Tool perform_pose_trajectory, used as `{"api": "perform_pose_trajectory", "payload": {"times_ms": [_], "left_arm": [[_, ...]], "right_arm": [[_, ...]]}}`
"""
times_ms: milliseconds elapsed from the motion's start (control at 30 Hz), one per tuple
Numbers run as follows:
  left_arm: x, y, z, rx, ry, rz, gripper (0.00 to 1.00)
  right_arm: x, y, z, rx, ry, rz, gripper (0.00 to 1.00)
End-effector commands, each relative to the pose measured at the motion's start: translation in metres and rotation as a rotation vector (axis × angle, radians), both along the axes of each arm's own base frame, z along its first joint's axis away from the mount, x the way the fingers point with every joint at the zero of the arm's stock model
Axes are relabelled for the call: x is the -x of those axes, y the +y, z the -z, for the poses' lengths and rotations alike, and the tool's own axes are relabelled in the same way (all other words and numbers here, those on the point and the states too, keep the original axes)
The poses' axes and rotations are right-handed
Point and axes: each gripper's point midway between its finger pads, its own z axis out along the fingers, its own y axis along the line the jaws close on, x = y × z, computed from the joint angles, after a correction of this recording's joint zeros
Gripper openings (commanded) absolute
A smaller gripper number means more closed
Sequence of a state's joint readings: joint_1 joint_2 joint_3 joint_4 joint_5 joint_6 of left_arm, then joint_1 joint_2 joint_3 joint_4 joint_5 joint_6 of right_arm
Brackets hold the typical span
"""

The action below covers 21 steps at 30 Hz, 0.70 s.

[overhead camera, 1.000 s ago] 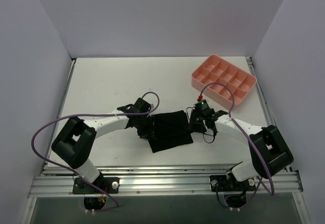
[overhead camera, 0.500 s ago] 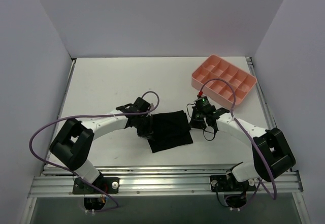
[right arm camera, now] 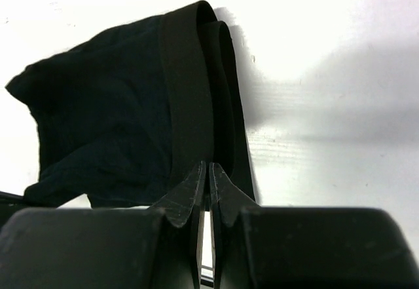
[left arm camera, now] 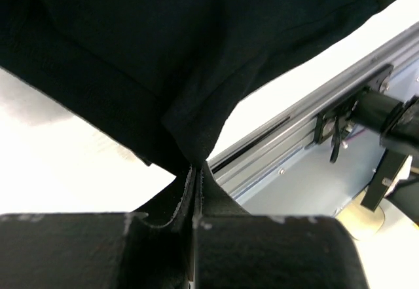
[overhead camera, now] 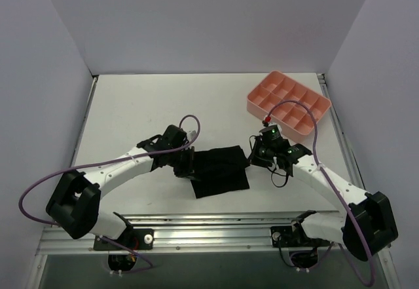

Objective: Roll the underwear
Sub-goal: Fold the underwear

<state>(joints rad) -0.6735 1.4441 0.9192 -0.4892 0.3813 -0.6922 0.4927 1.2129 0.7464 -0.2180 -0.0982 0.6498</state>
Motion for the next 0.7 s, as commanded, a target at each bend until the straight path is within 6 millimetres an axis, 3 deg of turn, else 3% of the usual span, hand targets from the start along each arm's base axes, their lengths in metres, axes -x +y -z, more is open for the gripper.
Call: {"api": "perform_pose_trajectory", "payload": {"times_ms": [0, 233, 400, 500, 600, 667], "left_arm": [[0.02, -0.003, 0.002, 0.074, 0.016, 0.043, 0.02], [0.044, -0.002, 0.047, 0.049, 0.113, 0.05, 0.02], [0.047, -0.001, 0.052, 0.045, 0.11, 0.05, 0.04], [0.048, 0.001, 0.047, 0.052, 0.097, 0.054, 0.18], [0.051, 0.002, 0.037, 0.057, 0.086, 0.067, 0.35], [0.048, 0.005, 0.031, 0.039, 0.067, 0.064, 0.45]], "right_arm": [[0.034, -0.011, 0.019, -0.009, 0.066, 0.028, 0.0], [0.058, -0.018, 0.055, -0.03, 0.123, 0.065, 0.0], [0.069, -0.018, 0.06, -0.045, 0.144, 0.074, 0.0], [0.075, -0.018, 0.057, -0.059, 0.142, 0.071, 0.02], [0.077, -0.018, 0.051, -0.061, 0.143, 0.062, 0.2], [0.076, -0.017, 0.047, -0.062, 0.137, 0.059, 0.25]]}}
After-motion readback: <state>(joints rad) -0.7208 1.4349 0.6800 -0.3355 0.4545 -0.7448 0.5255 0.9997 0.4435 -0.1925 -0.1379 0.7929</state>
